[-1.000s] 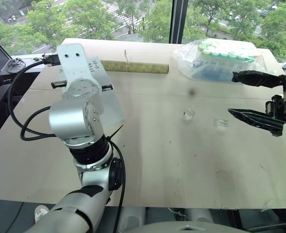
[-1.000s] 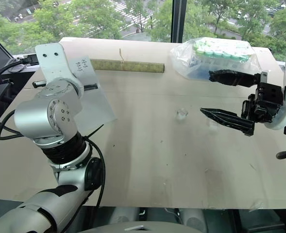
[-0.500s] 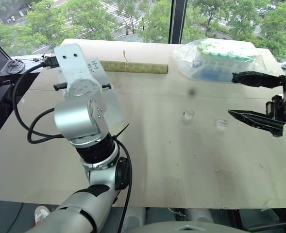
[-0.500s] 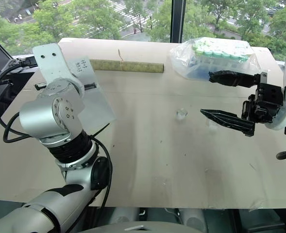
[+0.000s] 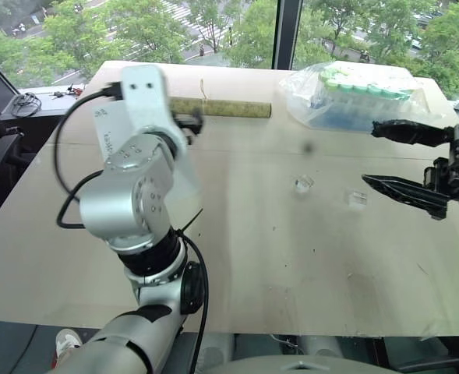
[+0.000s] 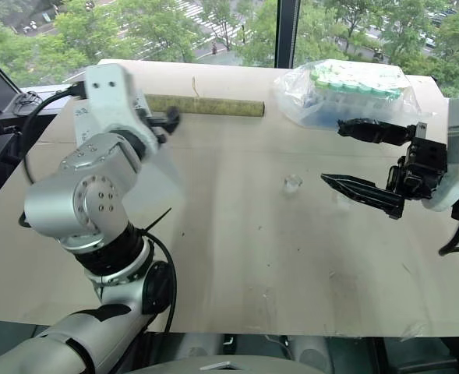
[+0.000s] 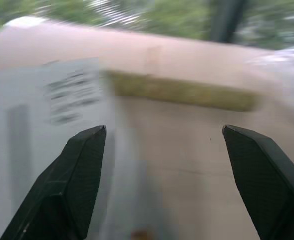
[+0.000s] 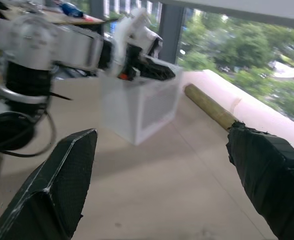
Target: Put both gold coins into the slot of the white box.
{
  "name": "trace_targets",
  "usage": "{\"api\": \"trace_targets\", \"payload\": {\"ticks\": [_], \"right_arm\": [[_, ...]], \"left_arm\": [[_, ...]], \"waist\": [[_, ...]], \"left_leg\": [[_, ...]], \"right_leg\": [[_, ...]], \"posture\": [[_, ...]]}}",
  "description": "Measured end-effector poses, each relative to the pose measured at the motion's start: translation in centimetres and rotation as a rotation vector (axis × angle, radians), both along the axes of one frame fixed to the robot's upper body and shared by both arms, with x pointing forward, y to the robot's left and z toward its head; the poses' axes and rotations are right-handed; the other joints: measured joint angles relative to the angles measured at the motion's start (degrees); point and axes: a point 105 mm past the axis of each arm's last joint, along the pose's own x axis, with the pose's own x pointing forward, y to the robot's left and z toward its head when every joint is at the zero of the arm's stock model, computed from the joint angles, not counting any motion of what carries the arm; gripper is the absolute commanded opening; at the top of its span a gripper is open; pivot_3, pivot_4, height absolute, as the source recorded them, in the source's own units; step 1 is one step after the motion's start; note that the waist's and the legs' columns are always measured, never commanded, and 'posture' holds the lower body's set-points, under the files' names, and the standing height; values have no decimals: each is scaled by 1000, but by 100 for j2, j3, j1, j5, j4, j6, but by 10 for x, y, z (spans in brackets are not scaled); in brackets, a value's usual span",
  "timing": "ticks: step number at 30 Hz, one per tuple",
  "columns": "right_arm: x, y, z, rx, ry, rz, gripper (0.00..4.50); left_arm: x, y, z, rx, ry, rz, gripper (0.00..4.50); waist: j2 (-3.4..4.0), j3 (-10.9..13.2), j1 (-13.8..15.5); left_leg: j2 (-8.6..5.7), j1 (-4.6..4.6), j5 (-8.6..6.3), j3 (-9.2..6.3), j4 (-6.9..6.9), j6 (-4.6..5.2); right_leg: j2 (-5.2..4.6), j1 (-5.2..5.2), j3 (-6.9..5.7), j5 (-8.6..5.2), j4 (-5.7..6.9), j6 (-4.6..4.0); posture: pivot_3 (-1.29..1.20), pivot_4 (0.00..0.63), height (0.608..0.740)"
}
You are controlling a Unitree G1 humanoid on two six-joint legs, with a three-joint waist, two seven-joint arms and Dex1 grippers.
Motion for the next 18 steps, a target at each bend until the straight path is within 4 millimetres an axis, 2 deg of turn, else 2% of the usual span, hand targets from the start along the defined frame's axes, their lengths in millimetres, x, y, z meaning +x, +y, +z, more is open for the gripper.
{"api": "trace_targets", "payload": {"ticks": [1, 3, 7, 10, 14, 18], "right_arm": [[1, -2, -6, -4, 15, -31, 4500], [-2, -5, -21, -18, 63, -85, 4500], [-20, -27, -57, -30, 189, -239, 4500], [-34, -42, -72, -67, 233, -331, 4500], [-55, -62, -90, -93, 278, -440, 4500], [-63, -72, -97, -120, 273, -502, 4500]], "left_arm": [[-7, -12, 5, -11, -61, -122, 3754], [-19, -19, 1, 27, -118, -292, 3754], [-47, -13, -44, 17, -43, -559, 3754], [-61, -1, -67, 52, 13, -620, 3754], [-74, 28, -102, 91, 118, -616, 3754], [-78, 43, -114, 116, 138, -615, 3754]], "waist": [[0, 0, 0], [4, -2, -6], [4, -2, -8], [2, -3, -3], [2, -9, -4], [3, -13, -5]], "left_leg": [[1, 0, 0, 2, -1, 0], [-9, 8, 0, 7, -11, 0], [-10, 10, -1, 18, -21, 2], [-10, 14, -1, 12, -9, 4], [0, 24, 0, 12, 1, 4], [7, 25, -1, 11, 2, 3]], "right_leg": [[-2, -1, 0, -7, 0, -11], [2, -1, 3, -10, 0, -15], [11, -3, 1, -20, -2, -21], [9, -1, 7, -28, -1, -10], [7, 5, 11, -34, 0, 0], [-3, 5, 11, -33, 1, -1]], "posture": [[0, 150, 740], [0, 150, 740], [0, 150, 740], [0, 150, 740], [0, 150, 740], [0, 150, 740]]}}
